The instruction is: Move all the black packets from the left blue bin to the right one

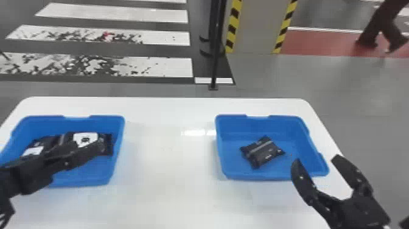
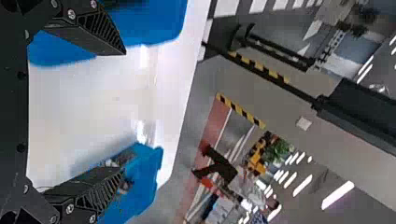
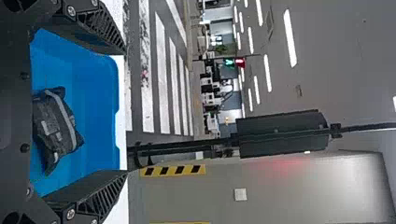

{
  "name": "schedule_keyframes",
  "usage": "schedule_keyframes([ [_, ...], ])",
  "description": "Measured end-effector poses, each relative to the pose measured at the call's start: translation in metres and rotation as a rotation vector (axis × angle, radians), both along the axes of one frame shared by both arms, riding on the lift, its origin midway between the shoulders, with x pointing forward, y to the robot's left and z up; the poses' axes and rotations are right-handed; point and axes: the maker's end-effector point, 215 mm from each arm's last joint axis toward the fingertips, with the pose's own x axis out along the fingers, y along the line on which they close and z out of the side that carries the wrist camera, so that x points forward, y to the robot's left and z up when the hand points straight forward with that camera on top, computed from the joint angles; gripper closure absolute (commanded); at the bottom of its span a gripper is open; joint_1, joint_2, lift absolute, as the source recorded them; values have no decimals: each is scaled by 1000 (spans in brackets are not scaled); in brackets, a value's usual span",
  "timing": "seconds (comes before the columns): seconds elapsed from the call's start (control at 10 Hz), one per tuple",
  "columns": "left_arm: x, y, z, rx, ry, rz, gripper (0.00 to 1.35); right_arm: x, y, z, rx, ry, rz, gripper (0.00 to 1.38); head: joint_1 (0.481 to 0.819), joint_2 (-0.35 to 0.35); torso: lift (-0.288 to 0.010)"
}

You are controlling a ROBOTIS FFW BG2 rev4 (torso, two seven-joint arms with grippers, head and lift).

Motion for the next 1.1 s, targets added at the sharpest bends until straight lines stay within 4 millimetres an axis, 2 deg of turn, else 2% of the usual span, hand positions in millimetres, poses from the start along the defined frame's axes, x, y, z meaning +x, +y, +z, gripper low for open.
schedule_keyframes([
  [0.2,20,71,-2,128,29,152,165,-19,9,-13,-12,49,13,122,695,80,-140],
  [0.3,28,96,-5,177,62,197,167,-21,14,-19,1,67,21,122,695,123,-140],
  [0.6,50,137,-34,214,189,279,167,-23,21,-31,42,102,32,122,695,185,-140],
  [0.7,54,143,-47,191,229,295,167,-24,21,-35,53,114,31,122,695,200,-140],
  [0.8,59,142,-61,153,262,292,167,-24,21,-38,63,122,31,122,695,200,-140],
  [1.1,79,110,-86,89,315,209,167,-22,23,-41,82,126,33,122,695,162,-140],
])
